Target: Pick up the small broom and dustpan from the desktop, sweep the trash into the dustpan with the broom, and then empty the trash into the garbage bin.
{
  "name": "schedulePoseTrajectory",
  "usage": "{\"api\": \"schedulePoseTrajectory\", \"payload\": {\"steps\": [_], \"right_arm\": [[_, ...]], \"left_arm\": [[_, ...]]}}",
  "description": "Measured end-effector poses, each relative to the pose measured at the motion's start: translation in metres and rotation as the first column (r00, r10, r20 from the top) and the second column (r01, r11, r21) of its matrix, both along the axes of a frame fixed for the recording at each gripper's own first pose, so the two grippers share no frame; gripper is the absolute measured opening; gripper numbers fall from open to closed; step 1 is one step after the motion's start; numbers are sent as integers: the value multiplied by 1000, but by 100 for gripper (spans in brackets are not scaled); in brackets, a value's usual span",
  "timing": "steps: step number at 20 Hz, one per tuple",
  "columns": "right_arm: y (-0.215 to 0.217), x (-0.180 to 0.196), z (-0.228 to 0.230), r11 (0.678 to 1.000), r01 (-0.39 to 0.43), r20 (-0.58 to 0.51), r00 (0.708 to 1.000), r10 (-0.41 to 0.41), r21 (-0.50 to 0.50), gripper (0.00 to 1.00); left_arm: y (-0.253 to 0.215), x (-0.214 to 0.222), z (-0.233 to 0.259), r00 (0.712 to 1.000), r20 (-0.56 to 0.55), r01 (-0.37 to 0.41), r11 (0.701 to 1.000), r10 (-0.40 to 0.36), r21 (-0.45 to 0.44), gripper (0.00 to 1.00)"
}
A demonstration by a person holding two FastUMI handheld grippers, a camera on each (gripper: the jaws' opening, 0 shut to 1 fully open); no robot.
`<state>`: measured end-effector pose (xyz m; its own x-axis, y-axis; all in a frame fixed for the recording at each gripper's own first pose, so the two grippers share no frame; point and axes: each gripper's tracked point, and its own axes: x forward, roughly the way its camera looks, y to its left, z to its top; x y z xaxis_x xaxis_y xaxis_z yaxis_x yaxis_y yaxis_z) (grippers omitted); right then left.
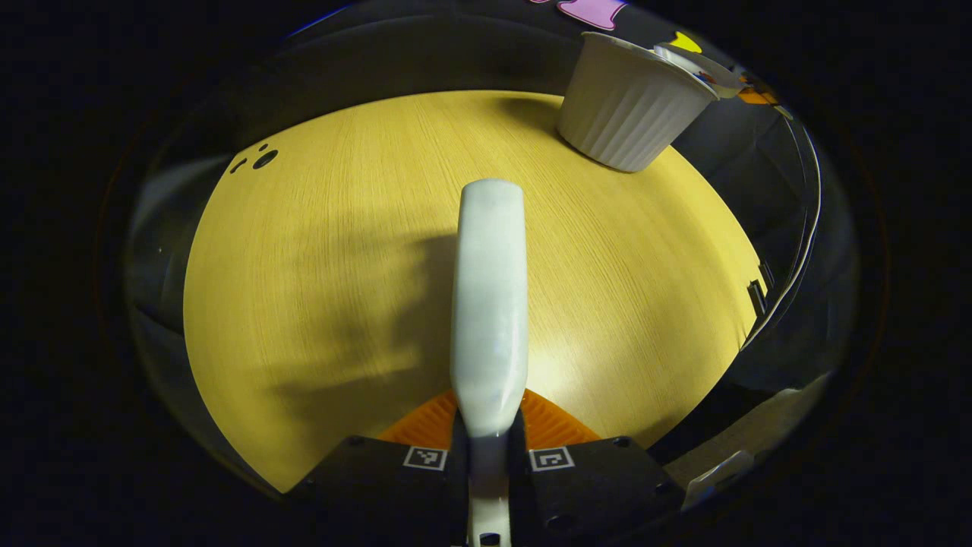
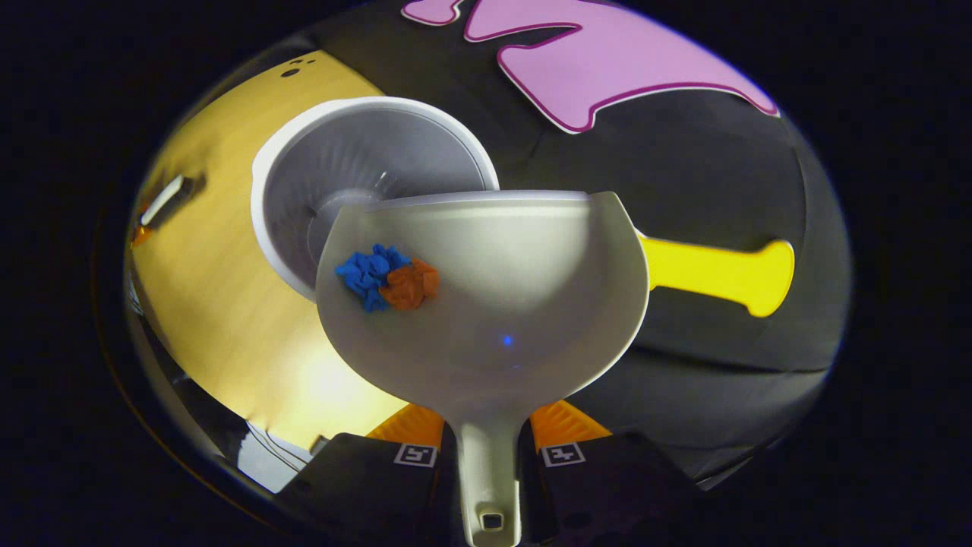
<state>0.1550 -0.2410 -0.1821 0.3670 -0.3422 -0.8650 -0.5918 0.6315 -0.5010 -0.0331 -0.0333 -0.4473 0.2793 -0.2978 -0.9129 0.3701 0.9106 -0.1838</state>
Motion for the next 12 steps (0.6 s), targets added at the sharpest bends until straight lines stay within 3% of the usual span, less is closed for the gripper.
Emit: {"api": "schedulePoseTrajectory", "payload": {"steps": [7, 12], "right_arm": [[3, 3, 0, 999, -22, -30, 999, 21, -29, 38], [2, 3, 2, 999, -24, -25, 999, 23, -35, 35]], "left_arm": [[3, -5, -2, 1000, -2, -10, 1000, 10, -2, 25], [5, -7, -3, 1000, 1, -13, 1000, 13, 0, 25]]}}
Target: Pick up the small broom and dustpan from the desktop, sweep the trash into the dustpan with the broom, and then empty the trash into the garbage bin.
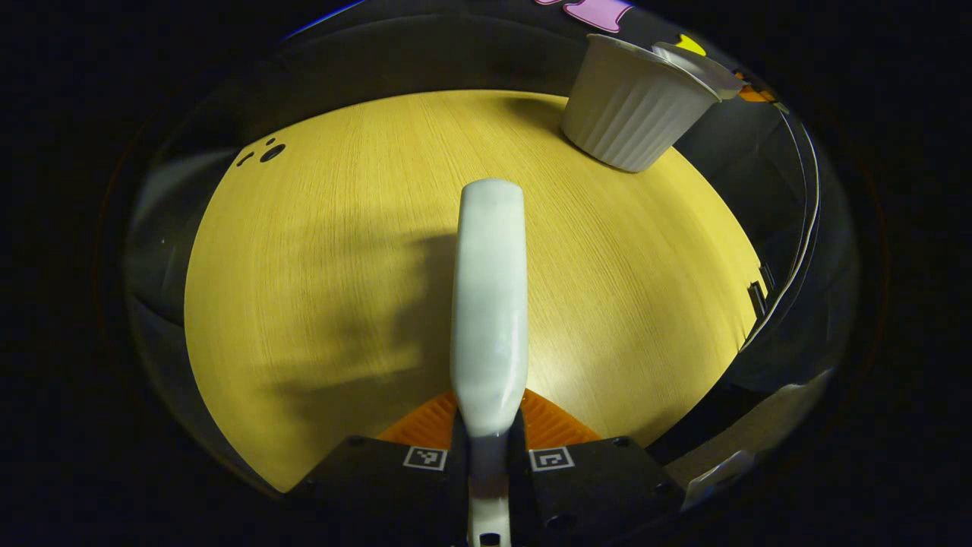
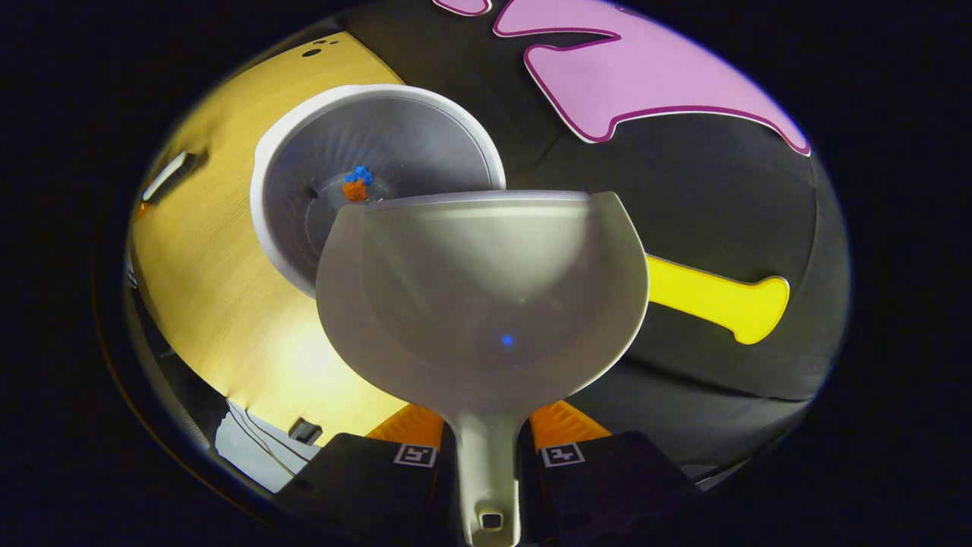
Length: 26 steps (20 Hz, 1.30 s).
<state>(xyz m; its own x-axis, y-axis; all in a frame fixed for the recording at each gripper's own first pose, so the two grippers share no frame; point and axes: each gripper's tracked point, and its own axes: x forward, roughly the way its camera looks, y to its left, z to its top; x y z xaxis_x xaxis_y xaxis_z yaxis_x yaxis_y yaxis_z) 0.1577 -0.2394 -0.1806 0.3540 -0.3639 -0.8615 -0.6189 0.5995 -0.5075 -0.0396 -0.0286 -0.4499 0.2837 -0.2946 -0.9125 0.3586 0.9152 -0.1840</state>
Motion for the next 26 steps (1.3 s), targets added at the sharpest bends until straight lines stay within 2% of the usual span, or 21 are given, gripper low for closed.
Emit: {"api": "schedulePoseTrajectory", "payload": {"steps": [3, 5, 8, 11, 15, 17, 21, 26], "right_arm": [[-2, -2, 3, 1000, 3, 17, 1000, -3, 6, 35], [-3, -4, 5, 999, 31, 37, 999, -32, 37, 35], [1, -14, 7, 984, 101, 77, 991, -113, 150, 35], [9, -23, 15, 960, 121, 144, 976, -161, 253, 35], [33, -48, 31, 908, 129, 193, 956, -221, 399, 37], [46, -66, 35, 880, 127, 201, 949, -241, 458, 35], [79, -118, 29, 816, 139, 146, 954, -263, 561, 35], [118, -187, 3, 767, 168, 57, 965, -258, 620, 35]], "left_arm": [[-1, -1, 2, 1000, 4, -1, 1000, 1, 2, 25], [-2, -1, 3, 1000, 6, 0, 1000, 0, 5, 25], [-1, -1, 4, 1000, 9, -4, 1000, 4, 11, 25], [-1, -1, 4, 1000, 10, -6, 1000, 6, 22, 25], [0, -1, 5, 1000, 12, -7, 999, 6, 47, 25], [1, 0, 5, 1000, 17, -8, 998, 7, 60, 25], [2, 0, 5, 1000, 19, -8, 996, 7, 83, 25], [4, 1, 4, 1000, 25, -1, 993, -2, 120, 23]]}}
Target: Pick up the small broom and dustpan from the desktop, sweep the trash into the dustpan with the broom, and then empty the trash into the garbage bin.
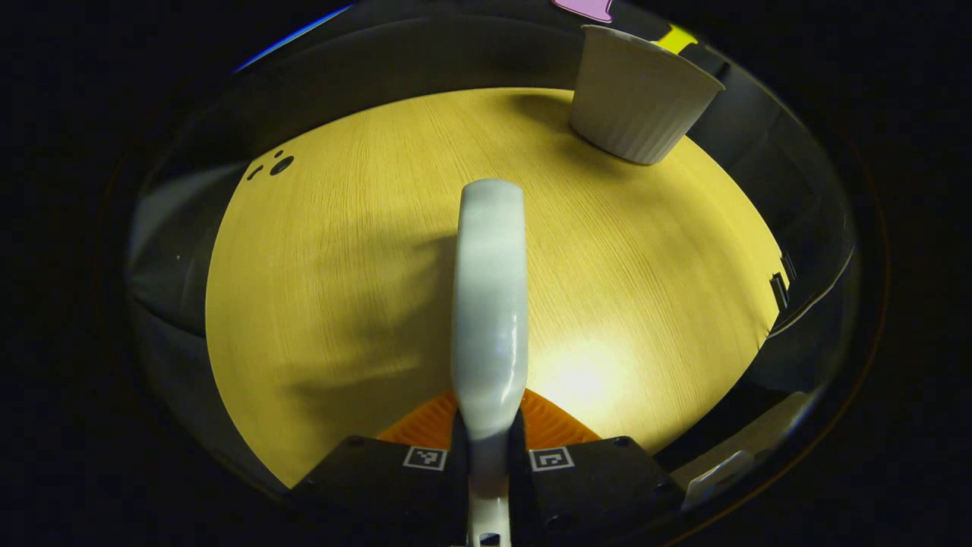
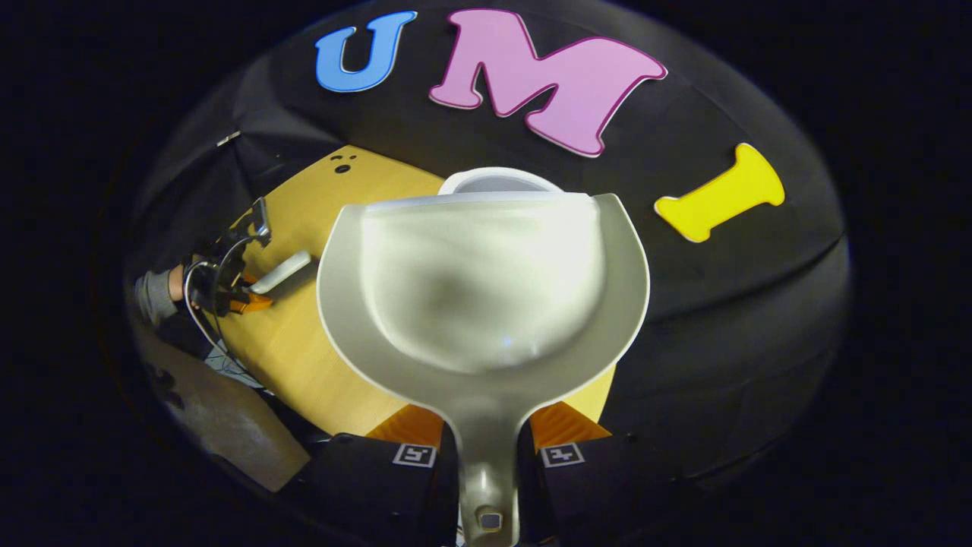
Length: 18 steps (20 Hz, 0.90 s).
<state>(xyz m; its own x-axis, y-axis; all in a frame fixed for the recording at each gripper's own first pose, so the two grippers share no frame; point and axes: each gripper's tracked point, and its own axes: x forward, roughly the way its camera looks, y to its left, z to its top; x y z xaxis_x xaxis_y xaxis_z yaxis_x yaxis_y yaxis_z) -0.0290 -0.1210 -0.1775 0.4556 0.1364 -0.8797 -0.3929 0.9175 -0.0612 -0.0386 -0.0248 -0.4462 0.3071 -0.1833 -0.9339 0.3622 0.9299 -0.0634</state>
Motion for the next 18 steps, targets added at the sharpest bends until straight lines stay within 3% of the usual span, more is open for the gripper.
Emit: {"api": "schedulePoseTrajectory", "payload": {"steps": [9, 18], "right_arm": [[70, -92, -109, 996, 31, -198, 980, -13, 84, 35], [118, -113, -230, 986, 140, -316, 943, -104, 93, 35]], "left_arm": [[-4, 0, -15, 1000, 0, -16, 998, 16, 68, 24], [-10, -2, -15, 999, 24, 18, 991, -21, 136, 25]]}}
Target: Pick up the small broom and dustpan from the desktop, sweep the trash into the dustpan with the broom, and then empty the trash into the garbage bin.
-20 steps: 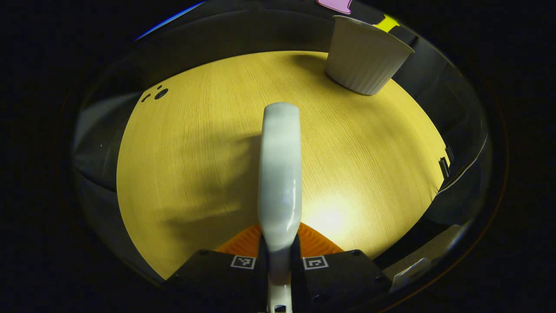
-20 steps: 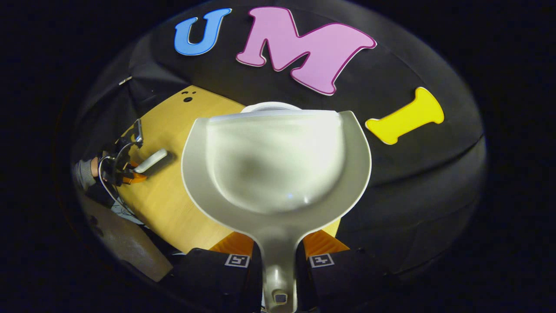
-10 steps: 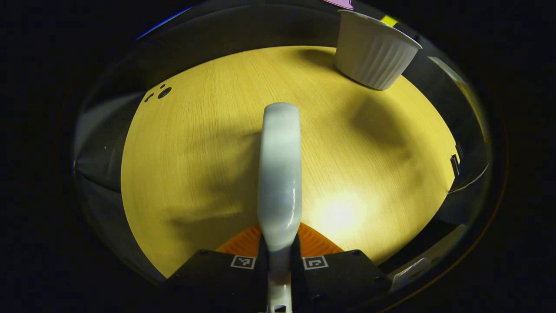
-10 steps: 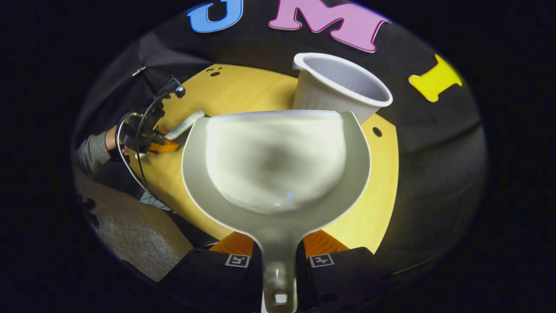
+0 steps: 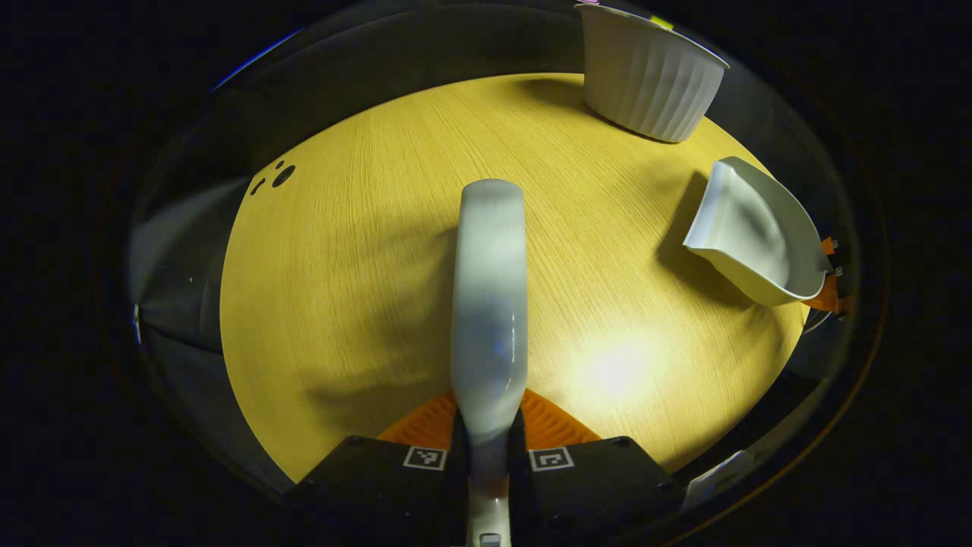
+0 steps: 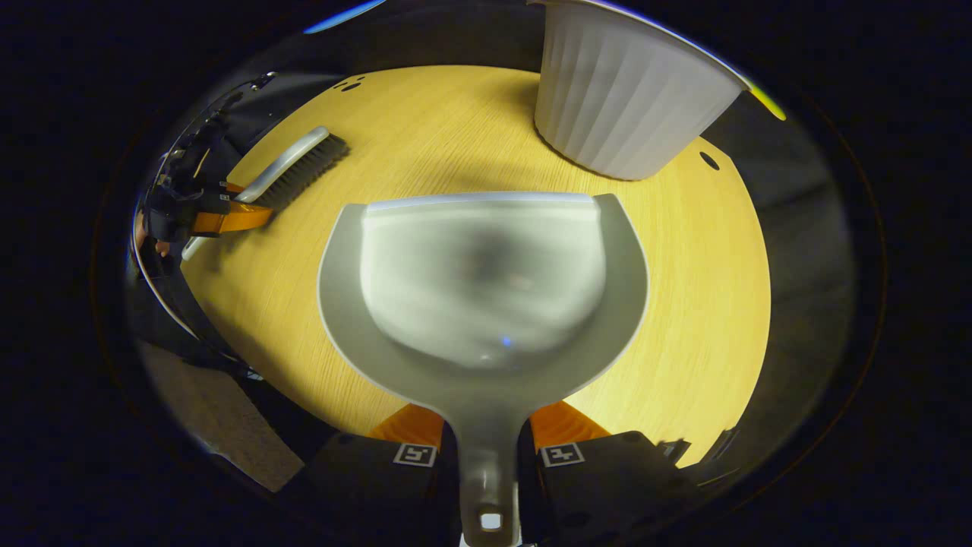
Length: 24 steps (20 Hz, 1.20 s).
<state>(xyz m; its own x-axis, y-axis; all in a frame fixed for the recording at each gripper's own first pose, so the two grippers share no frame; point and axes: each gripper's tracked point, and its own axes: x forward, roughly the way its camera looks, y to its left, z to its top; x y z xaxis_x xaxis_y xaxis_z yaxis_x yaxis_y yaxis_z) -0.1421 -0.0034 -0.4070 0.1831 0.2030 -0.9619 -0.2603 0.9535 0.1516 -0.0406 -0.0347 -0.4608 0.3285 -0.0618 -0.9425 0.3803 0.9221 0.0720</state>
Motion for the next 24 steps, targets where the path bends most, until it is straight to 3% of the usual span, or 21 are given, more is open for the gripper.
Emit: {"api": "schedulePoseTrajectory", "payload": {"steps": [17, 18, 19, 24], "right_arm": [[10, 2, -28, 1000, 19, -5, 1000, -19, -8, 40], [10, 1, -28, 1000, 16, -5, 1000, -16, -7, 40], [10, 2, -25, 1000, 19, 0, 1000, -19, -1, 40], [4, -1, 3, 999, 31, 28, 999, -32, 37, 40]], "left_arm": [[-7, 2, 5, 999, 21, 29, 997, -31, 71, 30], [-7, 3, 7, 999, 28, 32, 997, -34, 74, 24], [-5, 1, 8, 999, 29, 34, 996, -36, 82, 34], [-2, -6, 25, 997, 71, 28, 994, -35, 102, 35]]}}
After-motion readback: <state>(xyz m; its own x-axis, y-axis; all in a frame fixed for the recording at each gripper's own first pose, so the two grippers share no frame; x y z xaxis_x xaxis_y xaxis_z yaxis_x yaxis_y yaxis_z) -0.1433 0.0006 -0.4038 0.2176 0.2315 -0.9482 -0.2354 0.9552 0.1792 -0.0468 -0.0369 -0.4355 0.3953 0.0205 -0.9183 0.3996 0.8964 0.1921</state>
